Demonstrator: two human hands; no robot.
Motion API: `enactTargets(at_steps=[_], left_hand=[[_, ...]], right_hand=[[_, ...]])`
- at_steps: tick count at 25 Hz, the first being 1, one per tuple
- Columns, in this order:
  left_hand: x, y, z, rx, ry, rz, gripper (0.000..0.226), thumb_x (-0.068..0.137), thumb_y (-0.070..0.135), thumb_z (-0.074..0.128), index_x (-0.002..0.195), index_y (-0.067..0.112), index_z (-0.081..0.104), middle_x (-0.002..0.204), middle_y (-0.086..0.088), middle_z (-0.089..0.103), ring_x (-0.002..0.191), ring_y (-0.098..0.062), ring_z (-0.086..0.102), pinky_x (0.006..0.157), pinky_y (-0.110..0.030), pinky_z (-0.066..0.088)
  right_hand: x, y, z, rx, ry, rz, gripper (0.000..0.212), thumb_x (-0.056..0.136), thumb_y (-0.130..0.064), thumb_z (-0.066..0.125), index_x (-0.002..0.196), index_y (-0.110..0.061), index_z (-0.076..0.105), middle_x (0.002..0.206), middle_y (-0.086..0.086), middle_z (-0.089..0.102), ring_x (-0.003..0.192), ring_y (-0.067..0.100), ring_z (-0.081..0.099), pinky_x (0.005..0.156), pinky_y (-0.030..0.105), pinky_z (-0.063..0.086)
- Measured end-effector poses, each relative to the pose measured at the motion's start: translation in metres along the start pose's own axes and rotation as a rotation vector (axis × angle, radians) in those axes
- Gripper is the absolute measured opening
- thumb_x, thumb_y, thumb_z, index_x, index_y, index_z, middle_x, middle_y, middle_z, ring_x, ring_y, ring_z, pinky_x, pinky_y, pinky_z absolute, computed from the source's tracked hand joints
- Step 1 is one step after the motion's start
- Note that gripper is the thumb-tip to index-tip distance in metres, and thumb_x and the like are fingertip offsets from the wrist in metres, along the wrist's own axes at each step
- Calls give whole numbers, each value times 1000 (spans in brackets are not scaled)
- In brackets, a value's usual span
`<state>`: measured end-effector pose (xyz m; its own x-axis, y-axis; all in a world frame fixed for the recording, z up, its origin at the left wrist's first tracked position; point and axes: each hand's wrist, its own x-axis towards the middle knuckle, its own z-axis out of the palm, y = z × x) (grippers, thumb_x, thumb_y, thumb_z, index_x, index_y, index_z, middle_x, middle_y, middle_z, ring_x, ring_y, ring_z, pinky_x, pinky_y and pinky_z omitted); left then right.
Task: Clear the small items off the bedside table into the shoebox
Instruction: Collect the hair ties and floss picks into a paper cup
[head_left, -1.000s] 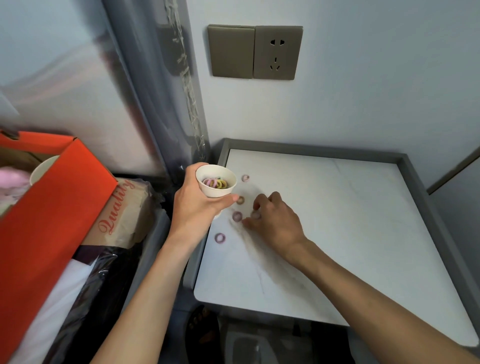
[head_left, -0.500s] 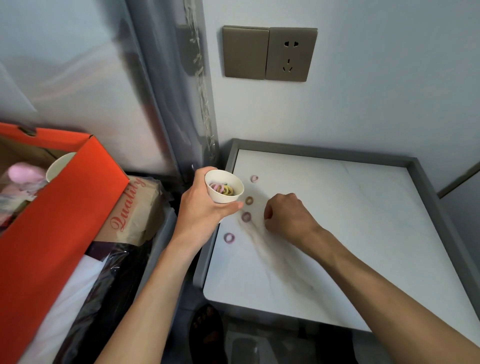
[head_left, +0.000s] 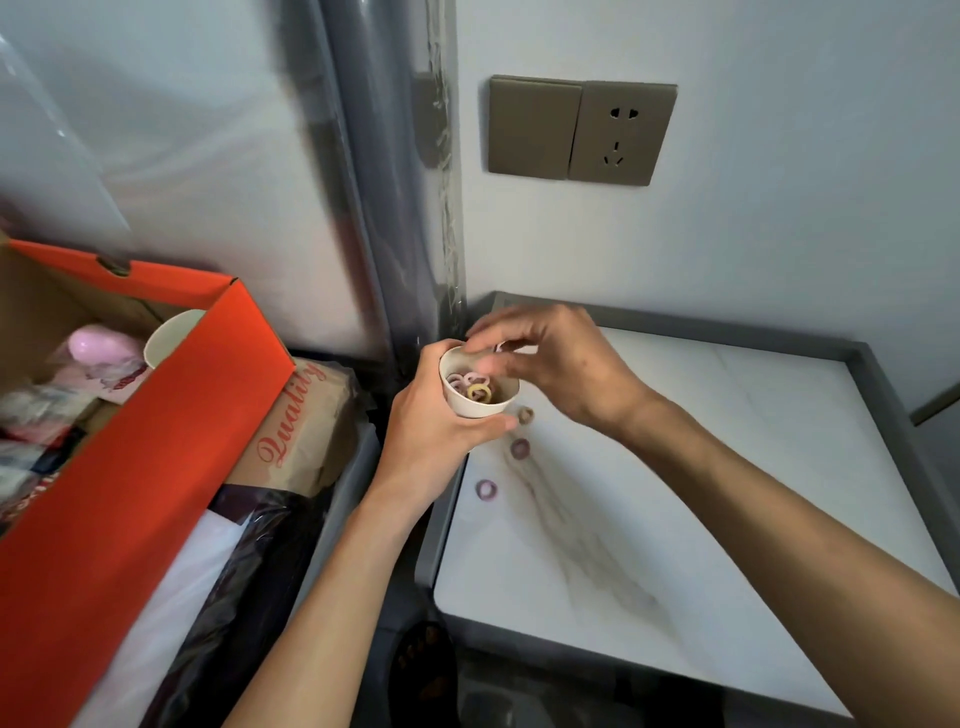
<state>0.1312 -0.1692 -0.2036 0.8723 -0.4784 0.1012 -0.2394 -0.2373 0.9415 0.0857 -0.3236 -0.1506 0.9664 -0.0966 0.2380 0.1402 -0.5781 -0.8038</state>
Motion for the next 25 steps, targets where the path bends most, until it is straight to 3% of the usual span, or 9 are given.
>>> enactTargets(at_steps=[2, 4, 6, 8, 12, 15, 18, 21, 25], left_hand=[[1, -2, -3, 10, 37, -8, 73, 56, 21, 94, 116, 35, 53, 97, 22, 66, 90, 7, 62, 77, -17, 50], [3, -4, -6, 13, 71, -18, 73, 57, 19, 94, 115, 35, 53, 99, 19, 66, 91, 4, 61, 79, -20, 51], [4, -5, -10, 6, 103, -33, 72, 57, 19, 93, 116, 35, 53, 100, 17, 67, 95, -1, 62, 80, -21, 51], [5, -6, -11, -2, 120, -43, 73, 58, 20, 93, 117, 35, 53, 101, 17, 66, 96, -2, 62, 79, -19, 51], [3, -5, -13, 11, 128, -43, 71, 58, 23, 93, 116, 35, 53, 99, 20, 65, 94, 5, 60, 77, -13, 49], [2, -3, -13, 27, 127, -38, 71, 59, 22, 93, 117, 31, 54, 101, 17, 66, 96, -1, 61, 81, -19, 50], [0, 0, -12, 32, 108, -37, 71, 61, 22, 92, 119, 29, 54, 103, 16, 66, 98, -4, 61, 74, -11, 49], [-3, 1, -10, 17, 97, -40, 71, 61, 21, 92, 120, 29, 53, 104, 15, 65, 97, -2, 61, 71, -7, 47], [-3, 0, -8, 29, 72, -45, 71, 61, 19, 92, 120, 28, 53, 103, 16, 65, 93, 7, 59, 71, -6, 46]], right_hand=[[2, 17, -7, 102, 118, 50, 12, 89, -19, 69, 94, -27, 77, 99, -12, 73, 91, 6, 67, 73, 17, 48], [1, 45, -8, -40, 175, 204, 16, 95, -28, 61, 105, -29, 74, 106, -15, 72, 97, 9, 66, 81, 22, 51], [-1, 72, 0, -211, 32, 373, 36, 97, -39, 56, 126, -20, 63, 124, -3, 66, 114, 15, 60, 98, 27, 44], [-7, 88, 13, -225, -154, 471, 56, 97, -46, 50, 141, -12, 49, 137, 8, 56, 130, 19, 48, 105, 25, 34], [-35, 87, 44, -294, -225, 358, 67, 94, -53, 49, 147, -14, 40, 159, 6, 25, 142, 10, 25, 114, 17, 11], [-62, 77, 64, -371, -214, 286, 67, 88, -54, 59, 144, -20, 45, 156, 7, 28, 145, 20, 18, 118, 30, 16], [-75, 69, 78, -388, -39, 243, 45, 84, -37, 71, 125, -21, 63, 136, 5, 48, 129, 24, 36, 106, 35, 37], [-82, 66, 75, -303, 72, 246, 18, 84, -21, 72, 102, -22, 71, 111, -4, 54, 109, 17, 44, 91, 24, 41], [-89, 69, 54, -300, 52, 325, 19, 82, -14, 71, 100, -22, 70, 99, -10, 55, 100, 14, 49, 79, 17, 38]])
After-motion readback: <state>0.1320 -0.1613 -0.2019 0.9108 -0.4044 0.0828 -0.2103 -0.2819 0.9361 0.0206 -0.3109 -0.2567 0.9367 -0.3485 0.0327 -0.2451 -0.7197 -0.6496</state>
